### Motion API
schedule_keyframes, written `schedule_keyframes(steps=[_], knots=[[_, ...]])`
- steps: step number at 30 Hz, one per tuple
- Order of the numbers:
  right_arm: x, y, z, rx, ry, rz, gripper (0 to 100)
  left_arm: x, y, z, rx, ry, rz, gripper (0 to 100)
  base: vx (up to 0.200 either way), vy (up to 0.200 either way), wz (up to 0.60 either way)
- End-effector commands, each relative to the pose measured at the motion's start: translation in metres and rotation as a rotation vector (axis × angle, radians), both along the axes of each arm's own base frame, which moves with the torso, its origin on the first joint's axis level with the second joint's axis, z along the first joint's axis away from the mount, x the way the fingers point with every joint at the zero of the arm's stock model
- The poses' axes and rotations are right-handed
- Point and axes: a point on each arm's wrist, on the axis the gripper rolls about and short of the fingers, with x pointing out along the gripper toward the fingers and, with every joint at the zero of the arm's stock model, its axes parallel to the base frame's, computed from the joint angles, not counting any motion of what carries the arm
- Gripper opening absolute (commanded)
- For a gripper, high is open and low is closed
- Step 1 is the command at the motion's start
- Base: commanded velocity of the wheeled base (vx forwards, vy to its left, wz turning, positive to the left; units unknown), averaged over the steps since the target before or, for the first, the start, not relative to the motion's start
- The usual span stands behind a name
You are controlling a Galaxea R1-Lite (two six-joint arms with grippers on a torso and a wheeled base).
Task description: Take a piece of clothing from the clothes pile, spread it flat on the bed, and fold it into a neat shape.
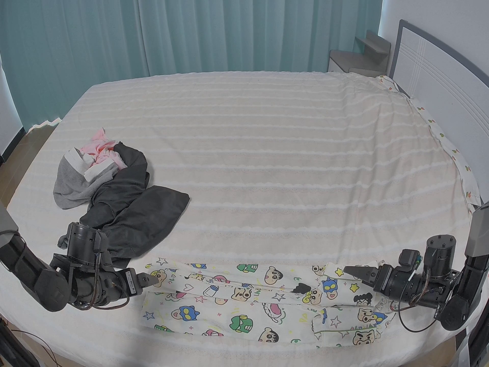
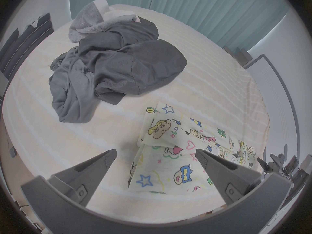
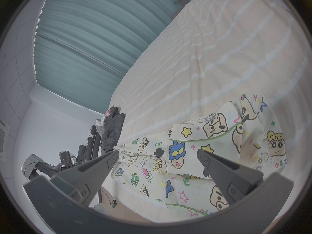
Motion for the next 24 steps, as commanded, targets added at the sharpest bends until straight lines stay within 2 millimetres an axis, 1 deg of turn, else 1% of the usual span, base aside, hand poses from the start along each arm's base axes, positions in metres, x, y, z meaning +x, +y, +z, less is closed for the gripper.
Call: schedule_keyframes(steps=[1,6,9,16,21,24], knots=[[0.000,0.000,-0.001,-0.002,0.005,0.001,100,-0.013,0.006,0.016,-0.008,-0.059,0.011,100,0.000,0.000,0.00],[0.000,0.001,-0.002,-0.002,0.010,0.005,100,-0.012,0.006,0.015,-0.007,-0.058,0.006,100,0.000,0.000,0.00],[-0.002,0.001,-0.004,-0.008,0.021,0.009,100,-0.011,0.005,0.011,-0.001,-0.044,-0.006,100,0.000,0.000,0.00],[-0.005,0.000,-0.005,-0.010,0.001,0.004,100,-0.010,0.005,0.008,0.062,-0.061,-0.199,100,0.000,0.000,0.00],[-0.006,-0.001,-0.002,-0.016,-0.018,0.008,100,-0.007,0.004,0.008,0.034,-0.069,-0.255,100,0.000,0.000,0.00],[-0.005,0.000,-0.006,-0.031,-0.007,0.016,100,-0.002,0.002,0.006,0.011,-0.061,-0.274,100,0.000,0.000,0.00]])
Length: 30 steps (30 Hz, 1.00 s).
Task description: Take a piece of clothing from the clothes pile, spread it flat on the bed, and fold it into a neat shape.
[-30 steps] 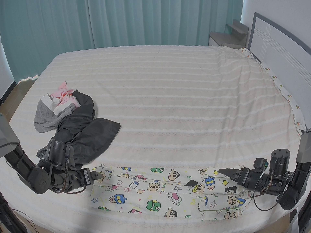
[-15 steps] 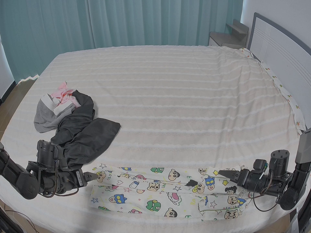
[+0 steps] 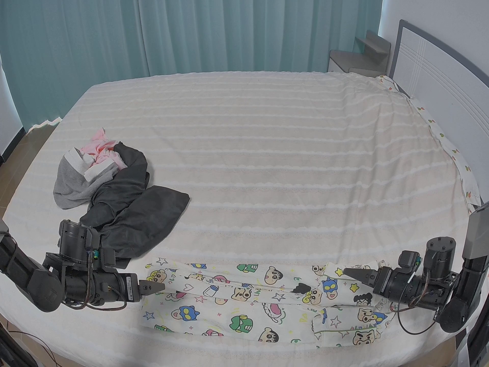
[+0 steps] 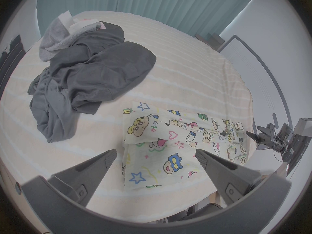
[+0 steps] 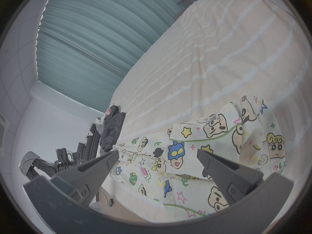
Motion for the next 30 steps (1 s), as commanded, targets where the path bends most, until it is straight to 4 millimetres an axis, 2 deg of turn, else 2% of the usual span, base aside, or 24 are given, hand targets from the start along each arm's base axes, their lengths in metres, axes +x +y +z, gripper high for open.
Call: schedule_keyframes(steps=[1,6,11,14,15,19,30], knots=[[-0.003,-0.001,-0.005,-0.014,0.020,0.004,100,0.009,-0.001,-0.006,-0.001,0.016,-0.004,100,0.000,0.000,0.00],[-0.003,0.002,-0.007,-0.018,0.026,0.015,100,0.036,0.007,-0.010,-0.009,0.012,0.059,100,0.000,0.000,0.00],[-0.004,0.003,-0.007,-0.020,0.027,0.019,100,0.073,0.009,-0.019,-0.127,0.060,0.207,100,0.000,0.000,0.00],[-0.004,0.003,-0.007,-0.020,0.027,0.019,100,0.076,0.009,-0.020,-0.142,0.065,0.222,100,0.000,0.000,0.00],[-0.004,0.003,-0.007,-0.019,0.029,0.020,100,0.091,0.005,-0.029,-0.213,0.105,0.287,100,0.000,0.000,0.00],[-0.004,0.003,-0.008,-0.019,0.031,0.021,100,0.099,0.003,-0.035,-0.255,0.135,0.321,100,0.000,0.000,0.00],[-0.003,0.003,-0.011,-0.025,0.046,0.022,100,0.101,-0.005,-0.036,-0.308,0.160,0.325,100,0.000,0.000,0.00]])
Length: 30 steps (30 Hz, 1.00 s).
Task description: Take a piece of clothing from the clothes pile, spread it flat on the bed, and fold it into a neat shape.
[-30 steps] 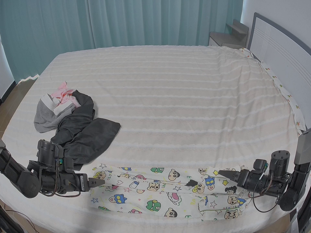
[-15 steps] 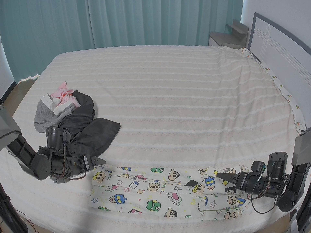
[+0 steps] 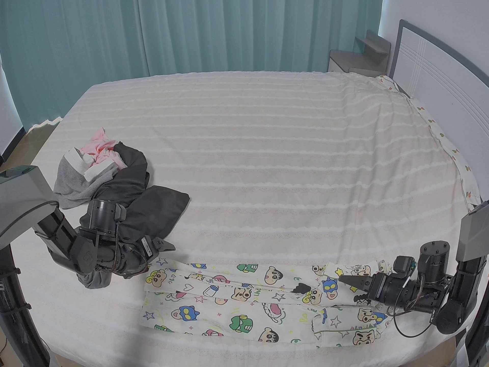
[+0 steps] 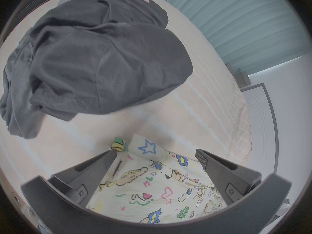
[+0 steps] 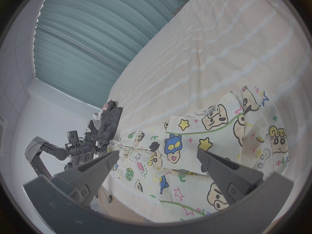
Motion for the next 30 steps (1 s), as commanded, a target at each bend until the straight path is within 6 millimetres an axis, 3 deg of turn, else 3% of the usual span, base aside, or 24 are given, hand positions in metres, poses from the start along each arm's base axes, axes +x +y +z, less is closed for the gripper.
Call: schedule_keyframes(steps=[1,8,9,17,30], knots=[[-0.003,-0.001,-0.001,-0.003,0.010,0.001,100,0.001,-0.006,-0.006,-0.008,0.021,-0.011,100,0.000,0.000,0.00],[-0.004,0.000,-0.001,-0.002,0.008,0.007,100,0.006,-0.012,-0.016,-0.004,-0.005,-0.022,100,0.000,0.000,0.00],[-0.004,0.000,-0.001,-0.002,0.008,0.007,100,0.006,-0.012,-0.016,-0.004,-0.005,-0.022,0,0.000,0.000,0.00],[-0.004,0.000,-0.001,-0.003,0.010,0.007,100,-0.003,-0.010,-0.018,0.003,0.010,-0.021,0,0.000,0.000,0.00],[-0.004,0.000,-0.001,-0.003,0.010,0.007,100,-0.024,-0.006,0.016,-0.001,-0.071,-0.013,0,0.000,0.000,0.00]])
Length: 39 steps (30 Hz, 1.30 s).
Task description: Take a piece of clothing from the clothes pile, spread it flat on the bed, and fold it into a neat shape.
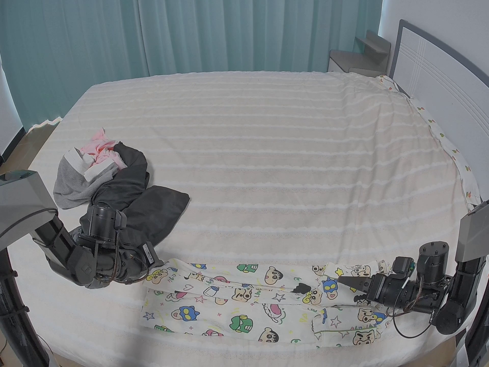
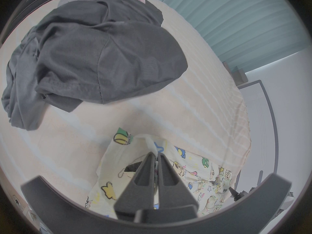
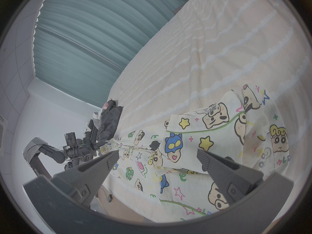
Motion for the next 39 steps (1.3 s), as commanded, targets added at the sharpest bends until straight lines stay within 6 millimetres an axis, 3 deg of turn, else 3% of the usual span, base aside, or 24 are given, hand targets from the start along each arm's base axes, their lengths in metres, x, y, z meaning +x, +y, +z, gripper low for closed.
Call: schedule_keyframes(steps=[1,10,16,19,29,39], knots=[[-0.003,-0.001,0.000,-0.001,0.006,0.001,100,-0.008,0.003,0.019,-0.010,-0.053,0.006,0,0.000,0.000,0.00],[-0.003,-0.001,-0.001,-0.001,0.009,0.000,100,-0.013,0.004,0.033,-0.059,-0.074,0.022,0,0.000,0.000,0.00],[-0.003,-0.001,-0.003,-0.003,0.018,0.001,100,-0.025,0.004,0.042,-0.179,-0.052,-0.002,0,0.000,0.000,0.00],[-0.003,-0.001,-0.004,-0.006,0.020,-0.001,100,-0.028,0.014,0.050,-0.201,-0.088,0.009,0,0.000,0.000,0.00],[-0.003,-0.001,-0.004,-0.007,0.022,0.001,100,-0.046,0.040,0.017,0.056,-0.129,-0.184,0,0.000,0.000,0.00],[-0.003,-0.001,-0.004,-0.007,0.023,0.001,100,-0.037,0.038,-0.015,0.113,-0.169,-0.247,0,0.000,0.000,0.00]])
